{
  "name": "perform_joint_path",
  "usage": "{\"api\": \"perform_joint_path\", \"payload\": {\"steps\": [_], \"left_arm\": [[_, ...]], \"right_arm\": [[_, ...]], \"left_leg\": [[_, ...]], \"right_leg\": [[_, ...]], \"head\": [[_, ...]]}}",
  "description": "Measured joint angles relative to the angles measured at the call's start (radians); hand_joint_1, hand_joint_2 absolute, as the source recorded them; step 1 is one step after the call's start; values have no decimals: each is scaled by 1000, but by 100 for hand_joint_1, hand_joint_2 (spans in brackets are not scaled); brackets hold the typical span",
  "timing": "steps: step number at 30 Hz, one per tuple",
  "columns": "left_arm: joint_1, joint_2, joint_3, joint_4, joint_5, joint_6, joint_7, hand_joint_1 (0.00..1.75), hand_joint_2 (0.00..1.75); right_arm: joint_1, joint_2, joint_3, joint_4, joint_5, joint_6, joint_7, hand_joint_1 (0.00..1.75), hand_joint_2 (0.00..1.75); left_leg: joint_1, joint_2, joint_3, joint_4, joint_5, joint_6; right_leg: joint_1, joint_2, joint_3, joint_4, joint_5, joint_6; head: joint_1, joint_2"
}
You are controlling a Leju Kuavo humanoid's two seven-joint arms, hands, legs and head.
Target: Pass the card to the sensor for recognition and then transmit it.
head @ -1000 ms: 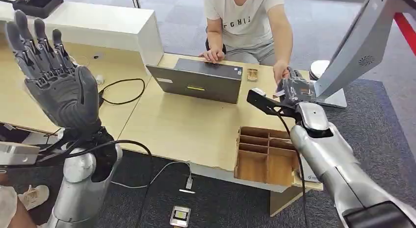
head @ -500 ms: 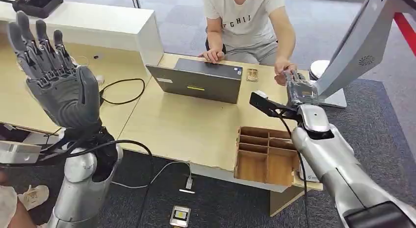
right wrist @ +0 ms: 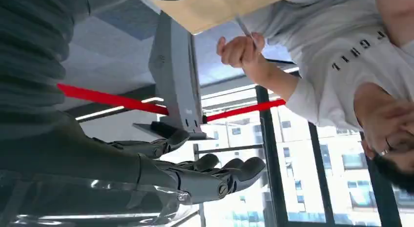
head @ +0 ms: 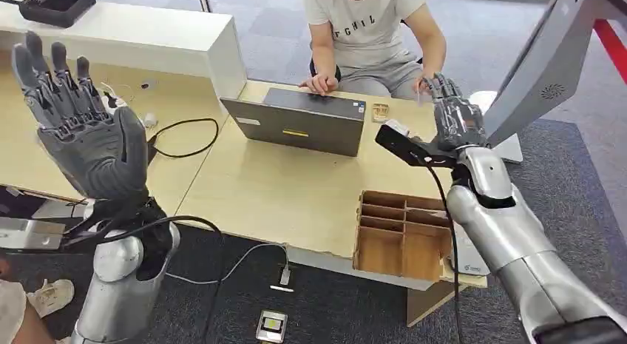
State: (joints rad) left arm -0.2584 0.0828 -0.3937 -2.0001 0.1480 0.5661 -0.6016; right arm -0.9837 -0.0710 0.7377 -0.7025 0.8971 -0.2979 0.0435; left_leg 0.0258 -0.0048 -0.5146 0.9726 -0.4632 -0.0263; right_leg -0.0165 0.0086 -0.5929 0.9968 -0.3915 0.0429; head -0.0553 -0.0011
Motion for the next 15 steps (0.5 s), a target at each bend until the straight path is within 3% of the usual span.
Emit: {"api": "perform_joint_path", "payload": {"steps": [8,15], "left_arm": [[65,16,36,-51,-54,21,37,0,175],[100,34,47,-97,-79,42,65,0,175]], "right_arm": [[345,-120,-96,-520,-217,17,-3,0,175],[555,-185,-161,-739,-260,6,8,0,175]], "left_leg": [[0,0,0,0,-2,0],[0,0,0,-1,-2,0]], "right_leg": [[0,0,0,-1,-1,1],[0,0,0,-1,-1,0]], "head": [[-1,0],[0,0]]}}
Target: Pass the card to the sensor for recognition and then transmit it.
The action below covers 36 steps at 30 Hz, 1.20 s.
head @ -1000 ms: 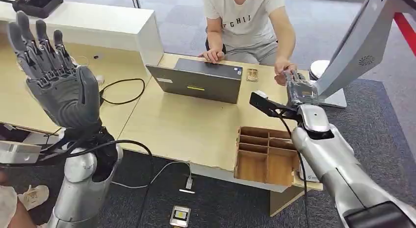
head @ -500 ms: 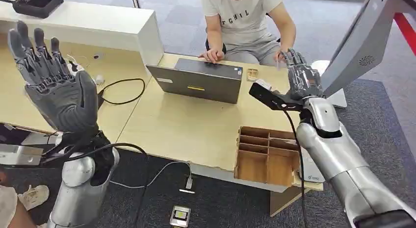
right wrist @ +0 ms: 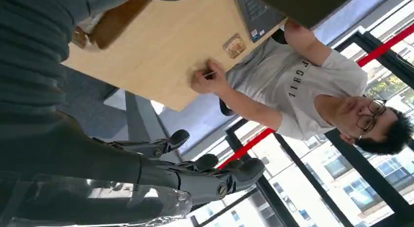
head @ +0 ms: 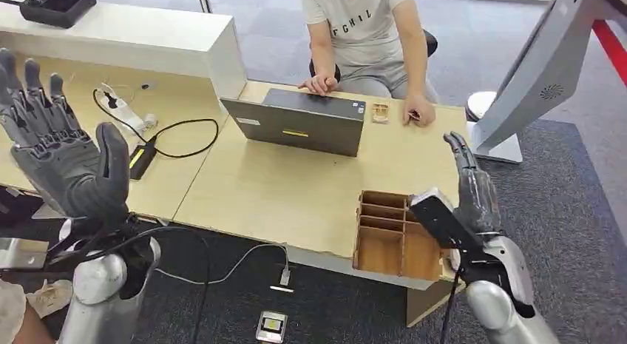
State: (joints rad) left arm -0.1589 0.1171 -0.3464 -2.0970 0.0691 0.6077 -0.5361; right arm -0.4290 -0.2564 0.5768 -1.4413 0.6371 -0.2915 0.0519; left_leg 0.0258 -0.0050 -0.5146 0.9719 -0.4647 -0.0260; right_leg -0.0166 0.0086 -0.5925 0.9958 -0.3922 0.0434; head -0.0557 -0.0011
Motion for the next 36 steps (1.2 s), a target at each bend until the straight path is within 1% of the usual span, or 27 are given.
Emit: {"api": "perform_joint_path", "payload": {"steps": [5,10,15,19,25,36], "left_arm": [[7,15,0,-23,-7,9,17,0,175],[7,30,-3,-34,-7,12,26,0,175],[7,34,-4,-44,-9,19,31,0,175],[7,42,-5,-53,-10,27,42,0,175],[0,49,-11,-53,1,35,46,0,175],[-18,52,-32,-53,22,47,33,0,175]], "right_arm": [[92,-26,-41,-84,13,0,19,0,175],[134,-43,-79,-121,37,-1,40,0,175],[156,-51,-95,-129,53,1,50,0,175],[157,-53,-96,-129,64,15,52,0,175],[139,-48,-80,-103,75,66,53,0,175],[76,-5,-14,34,143,96,55,0,175]], "left_leg": [[0,0,0,0,0,0],[0,0,0,0,0,0],[0,0,0,0,0,0],[0,0,0,0,0,0],[0,0,0,0,0,0],[0,0,-1,0,1,0]], "right_leg": [[0,0,0,0,0,0],[0,0,0,0,0,0],[0,0,0,0,0,0],[0,0,0,0,0,0],[0,0,0,0,0,0],[0,0,0,0,0,0]], "head": [[0,0],[0,0],[0,0],[0,0],[0,0],[0,0]]}}
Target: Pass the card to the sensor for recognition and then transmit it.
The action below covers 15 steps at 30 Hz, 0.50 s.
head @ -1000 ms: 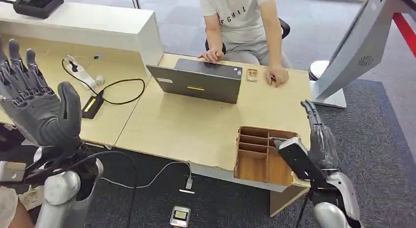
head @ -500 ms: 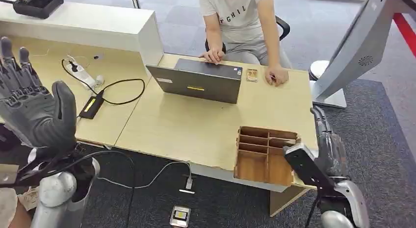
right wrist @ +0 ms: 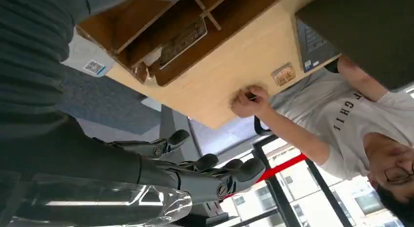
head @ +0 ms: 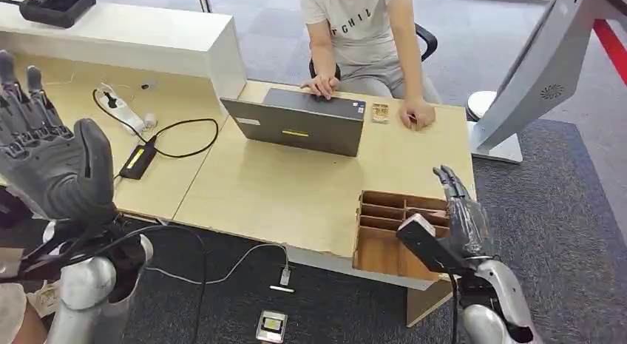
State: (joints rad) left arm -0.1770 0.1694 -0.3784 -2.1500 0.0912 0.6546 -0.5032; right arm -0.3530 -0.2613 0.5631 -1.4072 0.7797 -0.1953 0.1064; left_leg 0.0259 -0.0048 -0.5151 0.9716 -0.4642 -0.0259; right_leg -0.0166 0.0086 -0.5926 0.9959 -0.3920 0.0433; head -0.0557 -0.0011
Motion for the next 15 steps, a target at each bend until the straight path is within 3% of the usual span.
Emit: {"api": "perform_joint_path", "payload": {"steps": [11,12,13,15], "left_arm": [[-27,-2,-10,6,18,-26,-13,0,175],[-28,-2,-11,6,18,-26,-13,0,175],[-29,-3,-11,6,18,-26,-13,0,175],[-29,-3,-13,6,18,-26,-13,0,175]], "right_arm": [[-43,22,29,156,35,-3,20,3,175],[-44,24,31,166,36,-3,20,70,175],[-44,24,33,175,37,-3,20,169,175],[-45,26,36,191,37,-3,20,168,175]], "left_leg": [[0,0,0,0,0,0],[0,0,0,0,0,0],[0,0,0,0,0,0],[0,0,0,0,0,0]], "right_leg": [[0,0,0,0,0,0],[0,0,0,0,0,0],[0,0,0,0,0,0],[0,0,0,0,0,0]], "head": [[0,0],[0,0],[0,0],[0,0]]}}
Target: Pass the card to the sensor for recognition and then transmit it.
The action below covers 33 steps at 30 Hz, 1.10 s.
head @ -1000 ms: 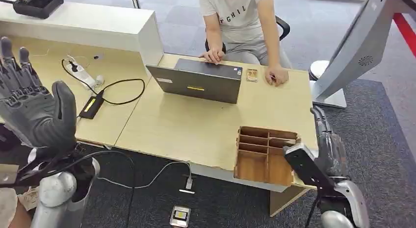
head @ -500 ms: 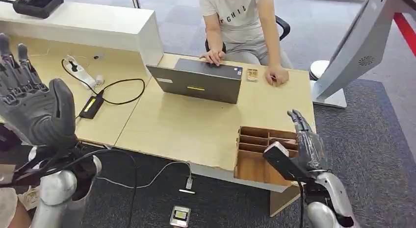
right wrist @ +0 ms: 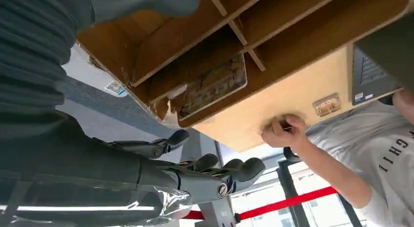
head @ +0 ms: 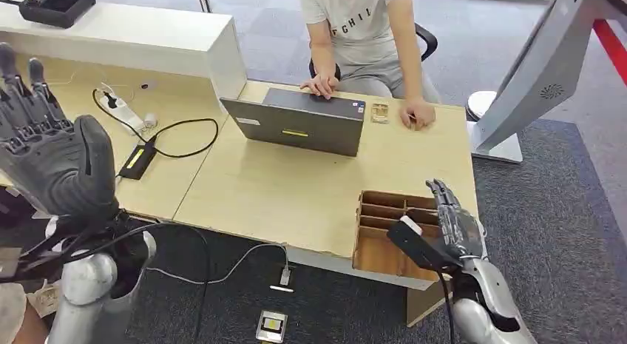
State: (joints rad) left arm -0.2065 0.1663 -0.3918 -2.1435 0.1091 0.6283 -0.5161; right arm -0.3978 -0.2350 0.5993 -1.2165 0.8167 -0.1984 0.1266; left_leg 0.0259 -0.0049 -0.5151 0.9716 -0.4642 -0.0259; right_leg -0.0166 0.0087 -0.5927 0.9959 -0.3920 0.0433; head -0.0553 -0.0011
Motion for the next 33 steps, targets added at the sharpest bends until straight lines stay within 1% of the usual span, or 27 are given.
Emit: {"api": "perform_joint_path", "payload": {"steps": [1,3,4,5,8,10,15,19,21,22,26,33], "left_arm": [[0,0,-1,0,0,0,-1,0,175],[1,0,-2,0,0,2,-2,0,175],[1,0,-3,0,0,3,-2,0,175],[1,0,-4,0,0,3,-2,0,175],[3,0,-5,0,0,3,-2,0,175],[3,0,-6,0,0,3,-2,0,175],[3,0,-10,0,-1,8,-2,0,175],[3,0,-12,0,-1,10,-2,0,175],[3,0,-13,0,-1,10,-2,0,175],[3,-1,-13,0,-1,10,-2,0,175],[3,-2,-15,0,-1,10,-2,0,175],[3,-4,-17,5,-1,9,-2,0,175]], "right_arm": [[-1,1,2,8,0,0,0,162,175],[-5,3,5,23,2,1,0,157,175],[-6,4,6,29,2,1,0,161,175],[-7,5,8,33,2,1,0,159,175],[-10,7,10,47,3,2,0,162,175],[-13,8,11,53,5,2,1,161,175],[-23,10,12,66,11,2,11,164,175],[-28,12,12,73,16,3,13,171,175],[-28,13,12,74,18,4,14,169,175],[-29,13,12,76,19,4,14,175,175],[-31,16,12,78,22,6,17,175,175],[-33,19,12,77,27,-18,14,175,175]], "left_leg": [[0,0,0,0,0,0],[0,0,0,0,0,0],[0,0,0,0,0,0],[0,0,0,0,0,0],[0,0,0,0,0,0],[0,0,0,0,0,0],[0,0,0,0,0,0],[0,0,1,0,0,0],[0,0,0,0,0,0],[0,0,0,0,0,0],[0,0,1,0,0,0],[0,0,0,0,0,0]], "right_leg": [[0,0,0,0,0,0],[0,0,0,0,0,0],[0,0,0,0,0,0],[0,0,0,0,0,0],[0,0,0,0,0,0],[0,0,0,0,0,0],[0,0,0,0,0,0],[0,0,0,0,0,0],[0,0,0,0,0,0],[0,0,0,0,0,0],[0,0,0,0,0,0],[0,0,0,0,0,0]], "head": [[0,0],[0,0],[0,0],[0,0],[0,0],[0,0],[0,0],[0,0],[0,0],[0,0],[0,0],[0,0]]}}
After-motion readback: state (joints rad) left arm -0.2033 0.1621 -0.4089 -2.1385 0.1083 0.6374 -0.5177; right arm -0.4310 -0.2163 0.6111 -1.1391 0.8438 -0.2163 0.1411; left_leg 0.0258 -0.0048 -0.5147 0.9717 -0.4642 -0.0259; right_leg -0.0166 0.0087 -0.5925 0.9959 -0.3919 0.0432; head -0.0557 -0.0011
